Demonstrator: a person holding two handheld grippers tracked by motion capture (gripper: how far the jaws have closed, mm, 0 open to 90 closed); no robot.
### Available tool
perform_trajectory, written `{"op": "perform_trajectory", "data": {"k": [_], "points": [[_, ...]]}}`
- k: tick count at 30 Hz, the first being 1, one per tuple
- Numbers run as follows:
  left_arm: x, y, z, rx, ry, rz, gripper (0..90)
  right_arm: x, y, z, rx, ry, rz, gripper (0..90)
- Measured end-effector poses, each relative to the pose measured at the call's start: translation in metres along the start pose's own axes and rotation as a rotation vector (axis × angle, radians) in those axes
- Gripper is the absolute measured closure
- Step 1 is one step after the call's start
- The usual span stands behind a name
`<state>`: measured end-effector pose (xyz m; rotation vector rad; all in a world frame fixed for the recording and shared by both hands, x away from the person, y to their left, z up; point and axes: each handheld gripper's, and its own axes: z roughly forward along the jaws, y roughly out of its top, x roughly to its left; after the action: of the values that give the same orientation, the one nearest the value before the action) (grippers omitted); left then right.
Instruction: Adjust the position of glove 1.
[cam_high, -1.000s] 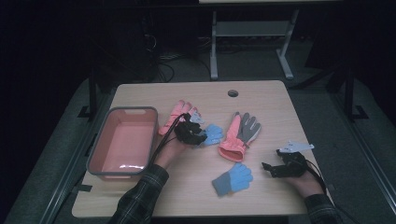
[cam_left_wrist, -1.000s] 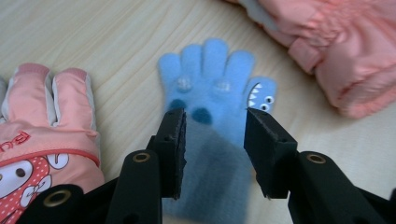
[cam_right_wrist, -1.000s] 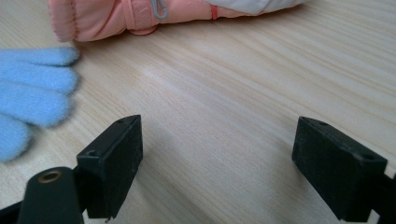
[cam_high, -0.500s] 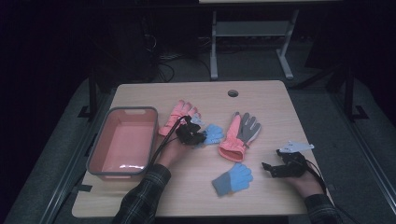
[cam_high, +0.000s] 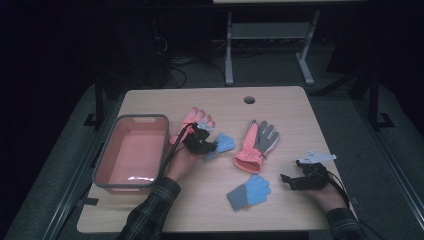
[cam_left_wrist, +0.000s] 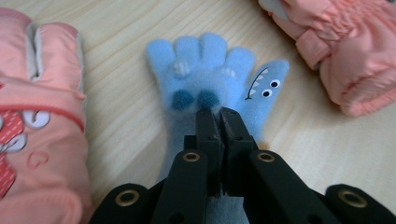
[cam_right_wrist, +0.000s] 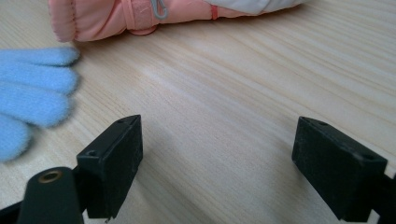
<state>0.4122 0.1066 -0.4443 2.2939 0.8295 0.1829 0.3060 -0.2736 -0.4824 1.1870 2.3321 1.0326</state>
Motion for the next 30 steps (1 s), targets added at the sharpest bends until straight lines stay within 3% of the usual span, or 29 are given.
{"op": "perform_trajectory", "data": {"k": [8,11,25,30], "points": [[-0.012,-0.006,-0.022,-0.019,-0.007,-0.036,87.8,0.000,0.000,0.000,0.000,-0.003,0.003,16.5],[-0.020,-0.008,-0.031,-0.041,-0.028,-0.042,87.8,0.000,0.000,0.000,0.000,-0.003,0.004,16.7],[-0.060,-0.024,-0.068,-0.059,-0.118,0.026,87.8,0.000,0.000,0.000,0.000,-0.004,0.006,16.7],[-0.071,-0.028,-0.071,-0.087,-0.175,0.010,87.8,0.000,0.000,0.000,0.000,-0.005,0.006,16.7]]}}
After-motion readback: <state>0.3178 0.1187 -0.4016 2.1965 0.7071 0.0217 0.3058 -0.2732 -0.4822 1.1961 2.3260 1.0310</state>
